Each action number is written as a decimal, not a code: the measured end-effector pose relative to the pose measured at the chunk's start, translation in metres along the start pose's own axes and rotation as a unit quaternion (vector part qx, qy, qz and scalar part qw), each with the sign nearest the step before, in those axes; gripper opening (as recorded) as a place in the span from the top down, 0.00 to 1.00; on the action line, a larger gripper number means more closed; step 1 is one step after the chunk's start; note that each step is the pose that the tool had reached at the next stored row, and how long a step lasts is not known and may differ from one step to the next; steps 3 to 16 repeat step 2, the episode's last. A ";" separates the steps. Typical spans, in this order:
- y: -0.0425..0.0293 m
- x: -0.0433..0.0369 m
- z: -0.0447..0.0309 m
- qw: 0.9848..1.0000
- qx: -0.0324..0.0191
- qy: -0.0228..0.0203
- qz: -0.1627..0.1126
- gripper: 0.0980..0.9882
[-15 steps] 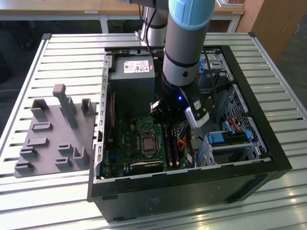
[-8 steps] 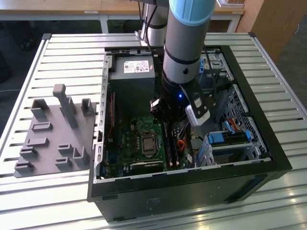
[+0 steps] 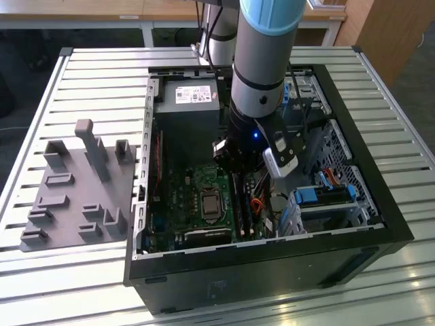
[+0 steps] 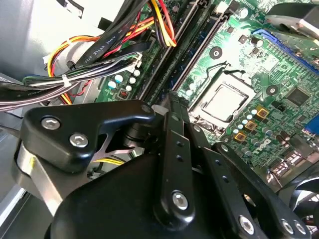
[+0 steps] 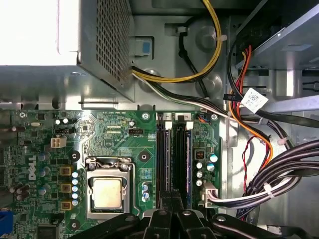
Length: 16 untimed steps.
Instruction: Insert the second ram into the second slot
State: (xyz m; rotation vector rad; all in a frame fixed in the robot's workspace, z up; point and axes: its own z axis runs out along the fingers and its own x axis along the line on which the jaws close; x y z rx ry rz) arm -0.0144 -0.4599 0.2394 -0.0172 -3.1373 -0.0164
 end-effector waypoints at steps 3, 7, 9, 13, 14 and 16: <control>0.0000 0.0000 0.0000 1.000 0.000 0.000 0.000 0.99; 0.0000 0.0000 0.0000 1.000 0.000 0.000 0.000 0.99; 0.0000 0.0000 0.0000 1.000 0.000 0.000 0.000 0.99; 0.0000 0.0000 0.0000 1.000 0.000 0.000 0.000 0.99; 0.0000 0.0000 0.0000 1.000 0.000 0.000 0.000 0.99; 0.0000 0.0000 0.0000 1.000 0.000 0.000 0.000 0.99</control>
